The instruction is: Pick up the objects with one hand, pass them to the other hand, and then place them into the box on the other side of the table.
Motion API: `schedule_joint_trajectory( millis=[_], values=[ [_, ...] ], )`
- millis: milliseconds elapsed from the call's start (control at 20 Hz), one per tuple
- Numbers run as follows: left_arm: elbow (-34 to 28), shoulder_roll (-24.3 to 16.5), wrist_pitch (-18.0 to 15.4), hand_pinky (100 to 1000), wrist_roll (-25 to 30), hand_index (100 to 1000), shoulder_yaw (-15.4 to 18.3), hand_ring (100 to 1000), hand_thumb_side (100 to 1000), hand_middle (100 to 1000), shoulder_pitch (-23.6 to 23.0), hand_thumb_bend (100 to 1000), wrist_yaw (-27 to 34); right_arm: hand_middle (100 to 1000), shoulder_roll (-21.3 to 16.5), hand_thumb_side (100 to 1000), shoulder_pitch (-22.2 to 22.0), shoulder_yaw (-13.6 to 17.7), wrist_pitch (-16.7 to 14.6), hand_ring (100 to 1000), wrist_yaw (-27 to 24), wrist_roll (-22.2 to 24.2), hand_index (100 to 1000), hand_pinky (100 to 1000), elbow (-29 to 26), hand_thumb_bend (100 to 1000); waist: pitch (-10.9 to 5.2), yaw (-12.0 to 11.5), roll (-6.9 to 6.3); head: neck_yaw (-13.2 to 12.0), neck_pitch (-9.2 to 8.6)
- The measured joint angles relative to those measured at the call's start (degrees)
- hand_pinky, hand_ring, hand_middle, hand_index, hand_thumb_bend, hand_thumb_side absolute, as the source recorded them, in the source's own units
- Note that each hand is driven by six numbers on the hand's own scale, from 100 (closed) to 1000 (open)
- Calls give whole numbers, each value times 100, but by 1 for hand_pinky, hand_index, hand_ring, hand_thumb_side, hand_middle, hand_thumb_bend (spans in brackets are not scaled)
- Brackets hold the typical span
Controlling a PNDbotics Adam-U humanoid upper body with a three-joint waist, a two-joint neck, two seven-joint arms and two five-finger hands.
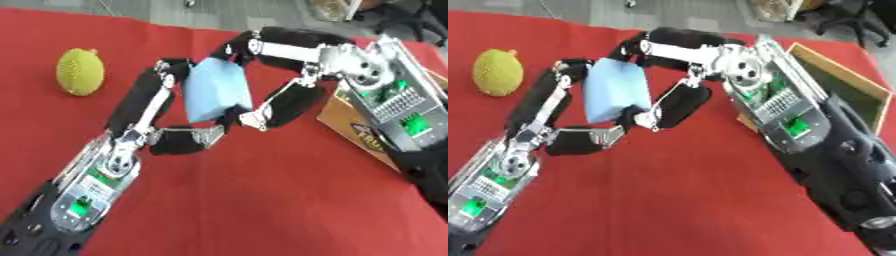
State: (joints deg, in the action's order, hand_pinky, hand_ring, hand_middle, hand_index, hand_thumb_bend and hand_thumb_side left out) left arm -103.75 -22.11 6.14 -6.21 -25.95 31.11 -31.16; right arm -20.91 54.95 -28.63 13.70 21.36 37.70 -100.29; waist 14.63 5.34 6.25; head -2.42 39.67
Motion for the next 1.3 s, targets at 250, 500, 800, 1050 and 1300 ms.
schedule_joint_trajectory(
  millis=[250,500,800,1050,1300],
  values=[
    [0,1,111,777,58,816,-6,602,481,603,0,433,-169,343,-9,159,0,6,25,710,-26,-54,544,852,-28,100,0,1,-2,3,0],
    [-6,2,110,788,156,832,-7,627,442,626,2,642,-320,327,-25,155,-7,13,30,699,-32,-49,528,848,-29,100,0,9,-12,19,-1],
    [-4,2,-20,800,364,843,1,648,412,644,-1,776,-538,322,-61,142,-34,17,37,697,-46,-36,522,847,-29,100,0,20,-19,30,-1],
    [-4,2,-34,803,445,842,2,650,414,644,-22,801,-689,320,-94,132,-53,30,36,696,-50,-38,520,846,-33,100,0,25,-22,40,-1],
    [-4,3,30,800,392,838,2,643,431,638,-75,759,-735,321,-112,128,-107,51,29,697,-81,-68,523,846,-53,100,0,36,-25,52,-2]
  ],
)
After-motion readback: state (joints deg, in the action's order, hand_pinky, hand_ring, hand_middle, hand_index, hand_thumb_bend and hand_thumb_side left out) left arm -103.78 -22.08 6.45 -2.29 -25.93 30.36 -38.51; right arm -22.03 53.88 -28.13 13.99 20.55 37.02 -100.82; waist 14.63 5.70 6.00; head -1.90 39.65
